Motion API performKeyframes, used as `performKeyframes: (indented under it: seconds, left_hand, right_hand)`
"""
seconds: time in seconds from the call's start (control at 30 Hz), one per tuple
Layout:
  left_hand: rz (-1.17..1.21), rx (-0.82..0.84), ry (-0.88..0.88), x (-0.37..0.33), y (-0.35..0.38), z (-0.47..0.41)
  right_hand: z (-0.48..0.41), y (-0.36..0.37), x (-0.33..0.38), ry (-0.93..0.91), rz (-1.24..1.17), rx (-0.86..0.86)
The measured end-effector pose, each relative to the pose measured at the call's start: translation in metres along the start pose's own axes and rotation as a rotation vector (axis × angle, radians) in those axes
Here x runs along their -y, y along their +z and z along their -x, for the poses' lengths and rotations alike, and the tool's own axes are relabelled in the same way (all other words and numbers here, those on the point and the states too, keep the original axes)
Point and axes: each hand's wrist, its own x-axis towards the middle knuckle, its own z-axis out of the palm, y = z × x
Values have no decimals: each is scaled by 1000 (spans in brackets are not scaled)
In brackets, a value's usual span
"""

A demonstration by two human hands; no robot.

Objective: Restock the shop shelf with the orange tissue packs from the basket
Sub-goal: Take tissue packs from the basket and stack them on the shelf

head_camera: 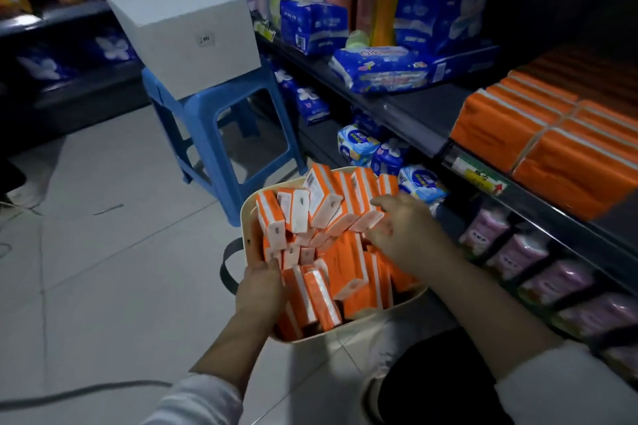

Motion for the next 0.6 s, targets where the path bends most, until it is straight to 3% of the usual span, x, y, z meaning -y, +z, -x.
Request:
performKeyframes:
  seconds: [0.13, 0.3, 0.4, 0.6]
  left_hand:
    - [-143, 60, -36, -7, 9, -3]
    - [-145, 171, -56, -13, 24, -12]
    - [-219, 124, -42, -13, 23, -16]
    - [-141, -58, 55, -13, -24, -18]
  right_hand:
    - [3, 25, -5, 73, 12, 166]
    - [-5, 23, -16, 138, 10, 151]
    - [-10, 23, -19, 163, -33, 145]
    - [-14, 15, -21, 187, -139, 107]
